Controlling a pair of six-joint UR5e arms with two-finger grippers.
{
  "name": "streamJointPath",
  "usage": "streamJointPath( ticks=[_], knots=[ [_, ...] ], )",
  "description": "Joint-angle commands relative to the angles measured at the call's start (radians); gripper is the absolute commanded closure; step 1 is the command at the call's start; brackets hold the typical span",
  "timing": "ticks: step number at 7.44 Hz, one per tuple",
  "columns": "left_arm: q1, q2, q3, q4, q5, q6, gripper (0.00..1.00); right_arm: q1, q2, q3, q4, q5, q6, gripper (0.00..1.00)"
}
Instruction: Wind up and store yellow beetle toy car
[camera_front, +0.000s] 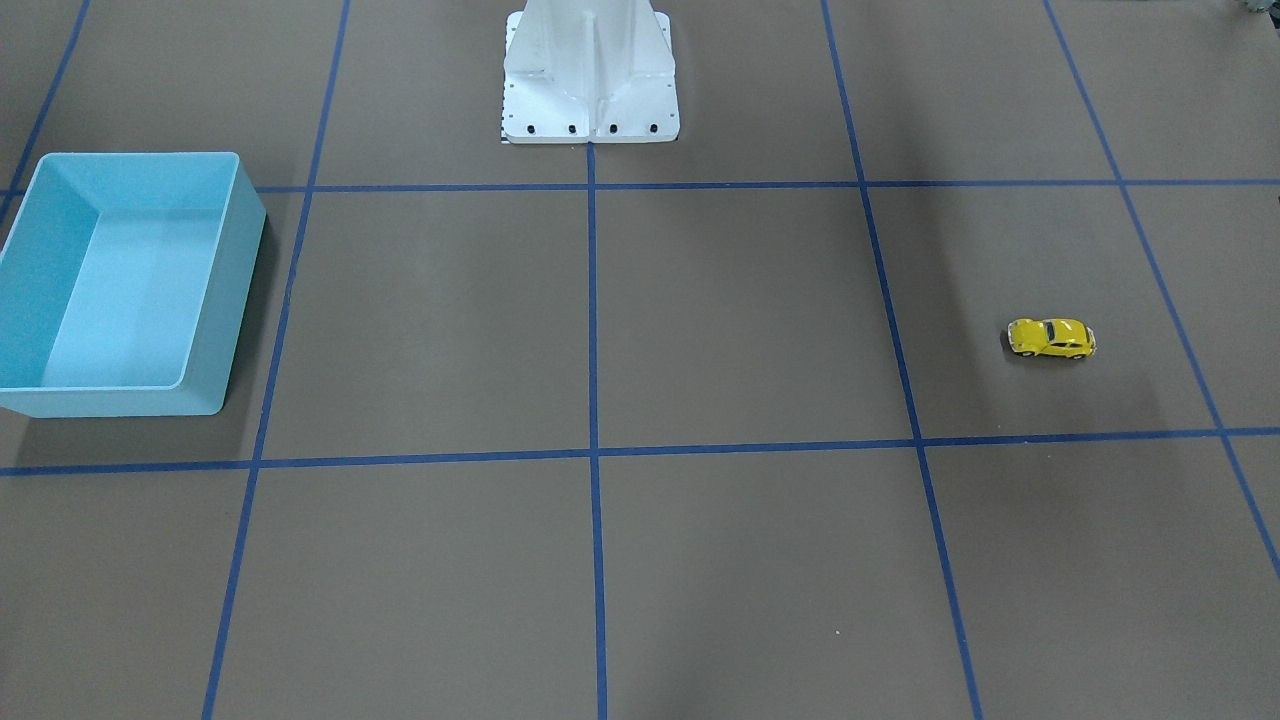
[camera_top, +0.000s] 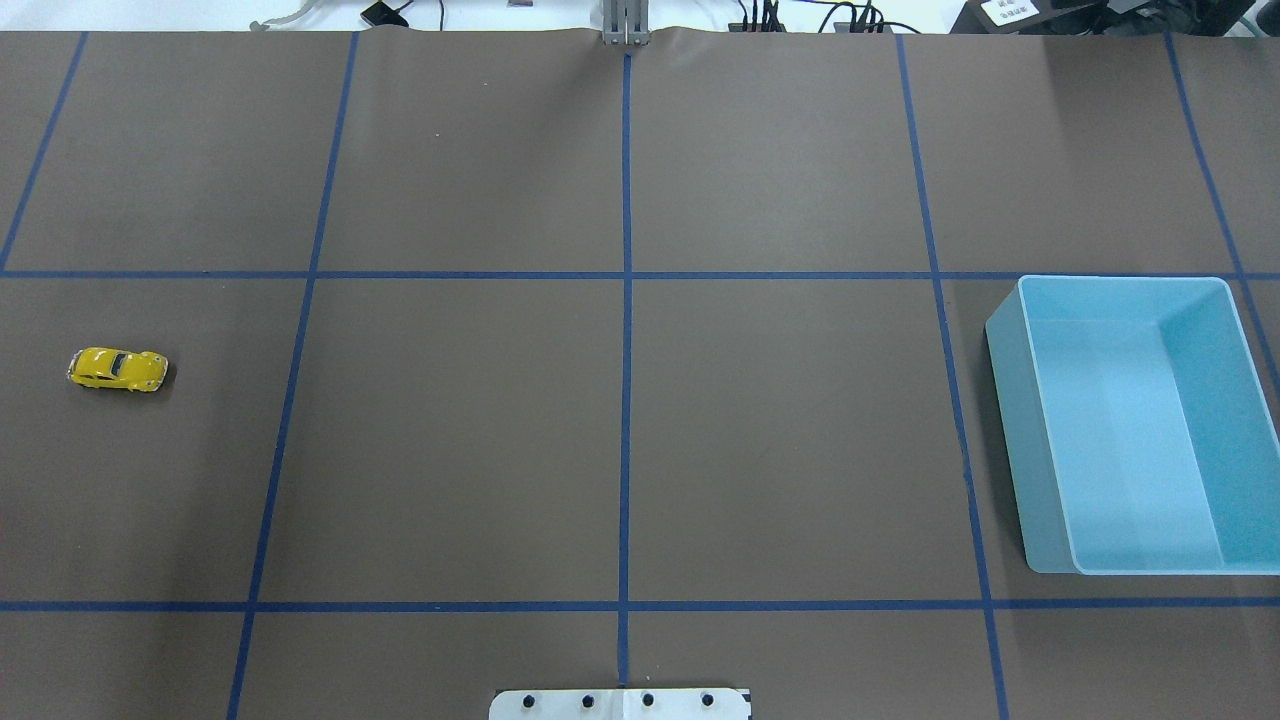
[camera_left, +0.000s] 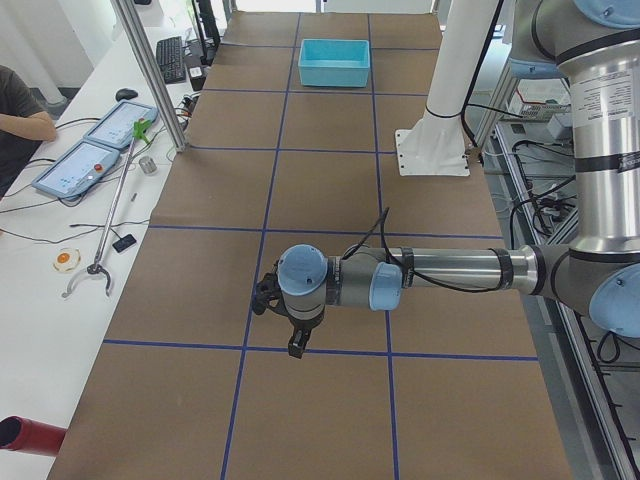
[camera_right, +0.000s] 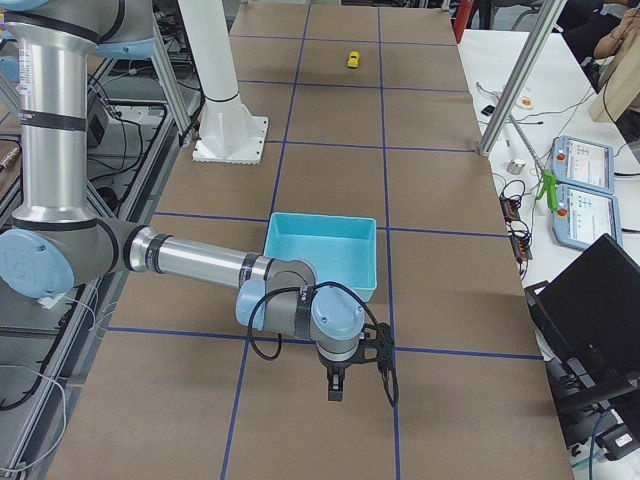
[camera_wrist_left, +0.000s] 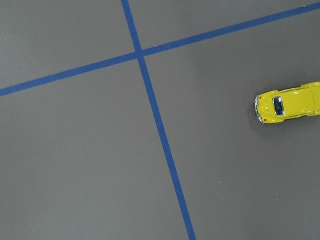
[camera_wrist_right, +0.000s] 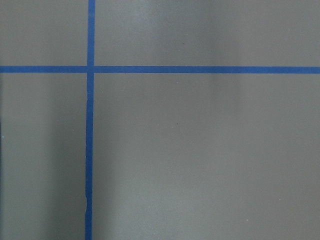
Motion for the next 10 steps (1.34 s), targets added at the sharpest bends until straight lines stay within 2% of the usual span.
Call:
streamJointPath(
  ticks=[1, 2, 4, 6, 7, 8, 9, 10],
  knots=[
    [0.018, -0.102, -0.002, 0.16, 0.001, 0.046, 0.0, 0.0, 0.0, 0.0, 0.0, 0.0, -0.002, 0.0],
    [0.038, -0.151, -0.004, 0.217, 0.009, 0.093, 0.0, 0.0, -0.001, -0.002, 0.0, 0.0, -0.002, 0.0],
    [0.09, -0.206, -0.013, 0.218, 0.01, 0.242, 0.0, 0.0, -0.003, -0.002, 0.002, 0.0, -0.002, 0.0],
    [0.199, -0.24, -0.051, 0.213, 0.014, 0.329, 0.0, 0.0, -0.003, -0.002, 0.002, 0.0, -0.002, 0.0],
    [0.231, -0.288, -0.044, 0.213, 0.014, 0.474, 0.0, 0.002, -0.003, -0.002, 0.002, 0.002, -0.002, 0.0],
    [0.236, -0.293, -0.051, 0.212, 0.012, 0.64, 0.0, 0.002, -0.004, -0.002, 0.002, 0.002, -0.002, 0.0],
    [0.271, -0.291, -0.059, 0.202, 0.01, 0.743, 0.0, 0.002, -0.004, -0.002, 0.002, 0.002, -0.002, 0.0],
    [0.337, -0.317, -0.045, 0.207, 0.014, 0.747, 0.0, 0.0, -0.004, -0.002, 0.002, 0.002, -0.002, 0.0]
  ],
)
